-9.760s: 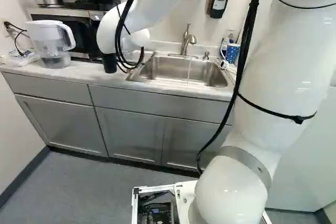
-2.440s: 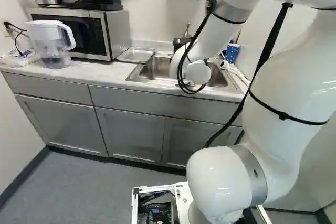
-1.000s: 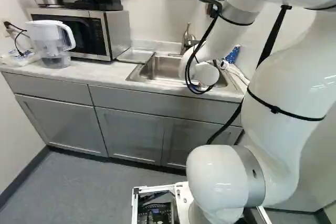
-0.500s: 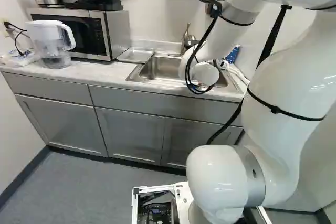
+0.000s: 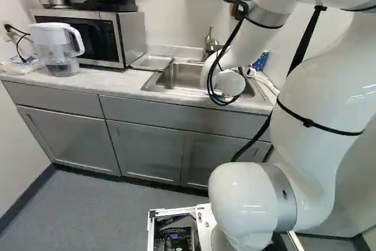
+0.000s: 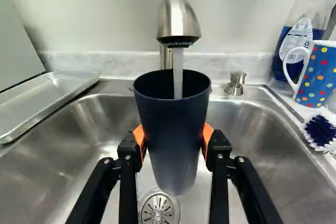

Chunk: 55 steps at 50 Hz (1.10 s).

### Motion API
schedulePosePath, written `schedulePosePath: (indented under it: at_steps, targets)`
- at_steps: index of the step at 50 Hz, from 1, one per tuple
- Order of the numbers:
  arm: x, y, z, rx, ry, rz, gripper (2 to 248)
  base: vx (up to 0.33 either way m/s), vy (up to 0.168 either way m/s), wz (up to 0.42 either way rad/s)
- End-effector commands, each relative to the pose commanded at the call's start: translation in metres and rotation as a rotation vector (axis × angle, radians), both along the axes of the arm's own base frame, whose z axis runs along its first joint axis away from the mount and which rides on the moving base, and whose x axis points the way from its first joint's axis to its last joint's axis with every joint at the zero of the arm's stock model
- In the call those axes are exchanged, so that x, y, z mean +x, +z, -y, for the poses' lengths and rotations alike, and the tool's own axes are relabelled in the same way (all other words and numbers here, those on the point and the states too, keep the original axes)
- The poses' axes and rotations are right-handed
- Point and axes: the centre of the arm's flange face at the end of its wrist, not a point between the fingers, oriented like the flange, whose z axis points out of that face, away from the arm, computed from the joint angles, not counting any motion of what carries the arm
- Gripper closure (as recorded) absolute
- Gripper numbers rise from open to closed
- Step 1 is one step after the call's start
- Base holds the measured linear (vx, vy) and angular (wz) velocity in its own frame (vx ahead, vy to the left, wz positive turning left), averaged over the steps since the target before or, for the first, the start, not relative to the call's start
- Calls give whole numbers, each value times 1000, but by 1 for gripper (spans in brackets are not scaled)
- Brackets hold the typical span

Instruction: Rinse the cup and place it in the tray

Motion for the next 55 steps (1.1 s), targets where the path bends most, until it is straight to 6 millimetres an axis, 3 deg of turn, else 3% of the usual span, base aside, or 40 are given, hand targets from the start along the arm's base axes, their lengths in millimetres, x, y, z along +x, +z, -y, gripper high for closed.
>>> schedulePosePath:
  at_steps: [55]
  targets:
    - [0, 0, 0, 0, 0, 0, 127, 0, 0, 0]
